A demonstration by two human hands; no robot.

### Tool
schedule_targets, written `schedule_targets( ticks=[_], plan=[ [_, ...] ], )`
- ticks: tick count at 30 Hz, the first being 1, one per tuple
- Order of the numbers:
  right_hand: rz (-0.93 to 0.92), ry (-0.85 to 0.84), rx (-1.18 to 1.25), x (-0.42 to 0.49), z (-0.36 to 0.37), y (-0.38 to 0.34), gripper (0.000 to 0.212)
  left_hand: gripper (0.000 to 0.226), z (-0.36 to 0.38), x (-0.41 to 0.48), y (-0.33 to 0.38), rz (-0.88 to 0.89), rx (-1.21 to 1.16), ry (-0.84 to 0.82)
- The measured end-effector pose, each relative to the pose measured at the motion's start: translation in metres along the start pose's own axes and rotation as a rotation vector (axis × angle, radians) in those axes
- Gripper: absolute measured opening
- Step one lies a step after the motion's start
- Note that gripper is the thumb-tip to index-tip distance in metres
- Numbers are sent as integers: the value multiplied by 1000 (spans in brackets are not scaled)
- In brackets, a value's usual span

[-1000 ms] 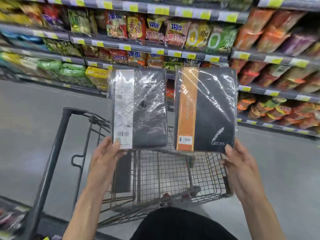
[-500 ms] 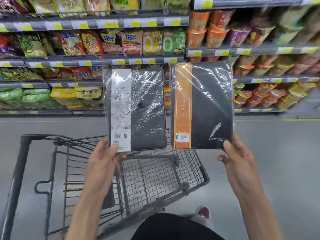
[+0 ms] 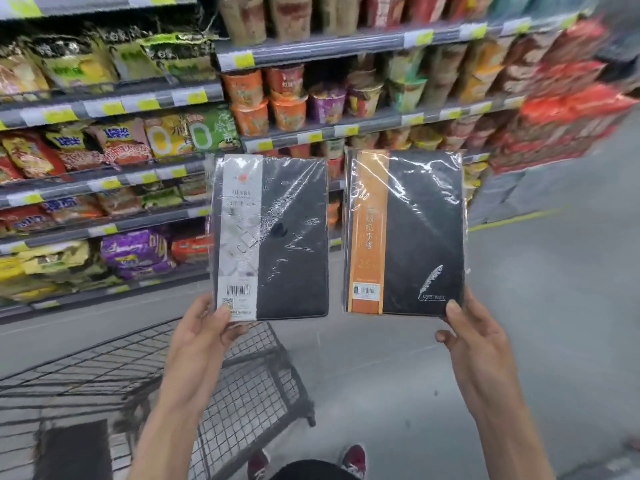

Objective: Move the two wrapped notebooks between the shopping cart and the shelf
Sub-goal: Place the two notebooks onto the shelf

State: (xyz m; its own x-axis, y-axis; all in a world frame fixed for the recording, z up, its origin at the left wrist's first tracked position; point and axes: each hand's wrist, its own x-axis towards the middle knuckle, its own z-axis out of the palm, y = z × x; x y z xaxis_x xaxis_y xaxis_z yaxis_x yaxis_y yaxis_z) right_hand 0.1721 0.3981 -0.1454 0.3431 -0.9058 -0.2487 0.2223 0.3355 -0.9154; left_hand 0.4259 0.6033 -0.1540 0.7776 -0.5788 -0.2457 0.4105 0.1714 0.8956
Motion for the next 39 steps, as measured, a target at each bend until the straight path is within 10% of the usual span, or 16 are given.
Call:
schedule_targets(
  ticks=[39],
  plan=[
    [-250, 664, 217, 280, -236, -125, 37, 37, 522, 292, -131, -249, 257, -728]
  ],
)
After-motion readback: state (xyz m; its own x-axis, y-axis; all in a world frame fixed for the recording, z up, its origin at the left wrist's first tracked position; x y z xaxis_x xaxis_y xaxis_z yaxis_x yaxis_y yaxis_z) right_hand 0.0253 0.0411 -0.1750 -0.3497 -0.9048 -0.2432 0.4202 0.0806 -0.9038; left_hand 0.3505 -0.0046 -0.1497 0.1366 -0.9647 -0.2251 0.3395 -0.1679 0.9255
